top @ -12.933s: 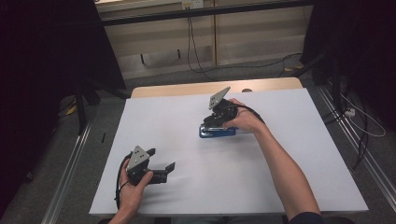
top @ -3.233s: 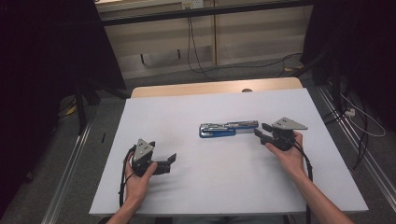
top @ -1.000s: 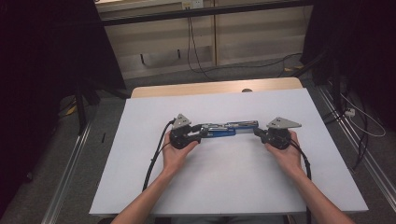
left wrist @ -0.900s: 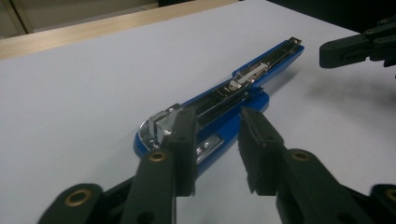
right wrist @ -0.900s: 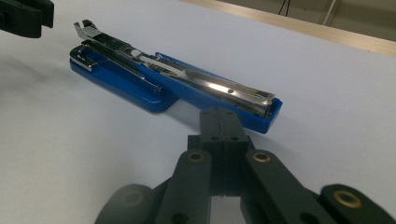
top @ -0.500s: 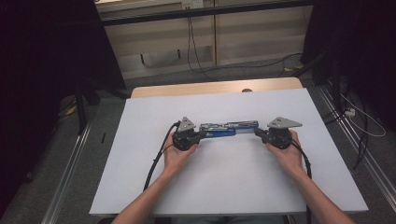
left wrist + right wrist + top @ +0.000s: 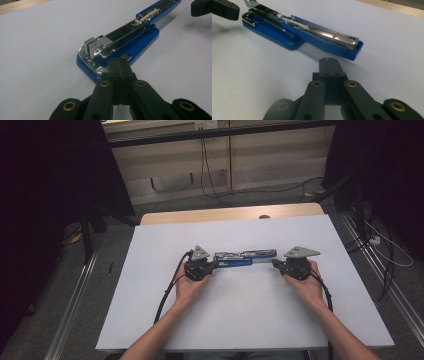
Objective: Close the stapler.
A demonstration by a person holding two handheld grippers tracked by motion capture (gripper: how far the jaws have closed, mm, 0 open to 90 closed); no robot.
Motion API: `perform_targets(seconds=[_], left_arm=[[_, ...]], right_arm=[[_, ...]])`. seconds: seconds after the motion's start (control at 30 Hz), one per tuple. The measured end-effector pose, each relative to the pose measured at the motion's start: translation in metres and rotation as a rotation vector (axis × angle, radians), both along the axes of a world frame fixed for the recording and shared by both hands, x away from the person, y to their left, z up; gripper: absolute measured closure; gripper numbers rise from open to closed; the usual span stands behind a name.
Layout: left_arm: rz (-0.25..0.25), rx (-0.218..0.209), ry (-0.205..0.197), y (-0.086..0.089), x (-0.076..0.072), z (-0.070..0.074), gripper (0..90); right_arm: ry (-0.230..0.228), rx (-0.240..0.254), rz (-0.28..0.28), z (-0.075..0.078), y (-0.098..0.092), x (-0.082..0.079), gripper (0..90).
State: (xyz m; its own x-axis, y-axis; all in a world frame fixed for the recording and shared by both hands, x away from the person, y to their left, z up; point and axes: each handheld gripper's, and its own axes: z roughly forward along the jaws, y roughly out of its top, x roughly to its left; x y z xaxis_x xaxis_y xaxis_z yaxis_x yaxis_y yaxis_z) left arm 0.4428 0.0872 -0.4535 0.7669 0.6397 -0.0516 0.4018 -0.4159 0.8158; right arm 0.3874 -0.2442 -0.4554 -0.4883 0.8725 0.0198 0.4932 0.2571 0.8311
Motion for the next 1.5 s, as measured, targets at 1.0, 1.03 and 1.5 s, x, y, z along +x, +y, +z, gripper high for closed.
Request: perform_targets(seconds=[1.0,1.03,1.5], left_arm=[[0.027,0.002,0.012,-0.009,0.010,0.003,89.1],[0.027,0.006,0.013,-0.008,0.011,0.003,89.1],[0.016,0.035,-0.003,-0.008,0.011,0.004,89.7]], right_arm=[[0.024,-0.019,0.007,-0.001,0.002,0.005,90.0],[0.025,-0.020,0.006,-0.001,0.002,0.005,90.0],[0.088,-0.068,-0.021,0.001,0.000,0.011,90.0]])
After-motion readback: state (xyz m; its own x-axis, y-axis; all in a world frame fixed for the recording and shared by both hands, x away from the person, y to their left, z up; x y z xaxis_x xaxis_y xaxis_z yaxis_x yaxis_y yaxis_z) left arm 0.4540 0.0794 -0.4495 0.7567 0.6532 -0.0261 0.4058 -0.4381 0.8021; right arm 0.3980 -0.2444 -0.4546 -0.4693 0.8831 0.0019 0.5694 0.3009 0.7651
